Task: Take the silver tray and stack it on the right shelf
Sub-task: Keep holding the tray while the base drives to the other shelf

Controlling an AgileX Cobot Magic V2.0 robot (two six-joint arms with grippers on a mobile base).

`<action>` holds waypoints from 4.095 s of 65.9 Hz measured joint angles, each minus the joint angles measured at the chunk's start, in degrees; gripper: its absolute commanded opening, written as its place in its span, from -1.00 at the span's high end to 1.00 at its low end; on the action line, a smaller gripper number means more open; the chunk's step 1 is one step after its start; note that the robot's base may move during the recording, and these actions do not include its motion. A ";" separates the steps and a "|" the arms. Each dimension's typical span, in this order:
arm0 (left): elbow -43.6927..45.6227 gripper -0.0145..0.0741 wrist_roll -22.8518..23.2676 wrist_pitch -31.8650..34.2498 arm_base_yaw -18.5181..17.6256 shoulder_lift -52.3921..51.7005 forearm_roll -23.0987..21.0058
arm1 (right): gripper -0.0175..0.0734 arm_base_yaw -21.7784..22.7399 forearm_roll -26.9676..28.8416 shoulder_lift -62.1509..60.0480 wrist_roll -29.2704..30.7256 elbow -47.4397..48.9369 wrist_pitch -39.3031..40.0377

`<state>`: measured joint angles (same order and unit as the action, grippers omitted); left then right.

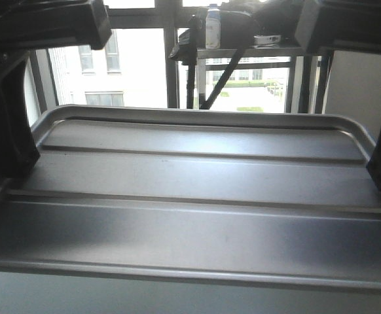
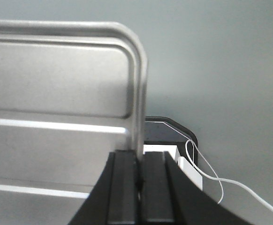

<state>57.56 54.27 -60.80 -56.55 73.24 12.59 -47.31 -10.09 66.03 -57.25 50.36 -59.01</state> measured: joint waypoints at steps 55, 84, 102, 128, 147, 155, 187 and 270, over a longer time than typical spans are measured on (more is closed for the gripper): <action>0.00 0.90 -0.04 0.19 0.00 0.00 0.12 | 0.49 0.00 0.00 0.00 -0.03 0.00 0.00; 0.00 0.90 -0.13 0.27 0.00 0.00 0.12 | 0.49 0.00 0.00 0.00 -0.03 0.00 0.00; 0.00 0.90 -0.13 0.27 0.00 0.00 0.12 | 0.49 0.00 0.00 0.00 -0.03 0.00 0.00; 0.00 0.90 -0.13 0.27 0.00 0.00 0.12 | 0.49 0.00 0.00 0.00 -0.03 0.00 0.00; 0.00 0.90 -0.13 0.27 0.00 0.00 0.12 | 0.49 0.00 0.00 0.00 -0.03 0.00 0.00; 0.00 0.90 -0.13 0.27 0.00 0.00 0.12 | 0.49 0.00 0.00 0.00 -0.03 0.00 0.00; 0.00 0.90 -0.13 0.16 0.00 0.00 0.12 | 0.49 0.00 0.00 0.00 -0.03 0.00 0.00; 0.00 0.90 -0.13 0.16 0.00 0.00 0.12 | 0.49 0.00 0.00 0.00 -0.03 0.00 0.00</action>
<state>57.56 54.14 -60.64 -56.55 73.24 12.71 -47.31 -10.09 66.03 -57.28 50.36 -59.01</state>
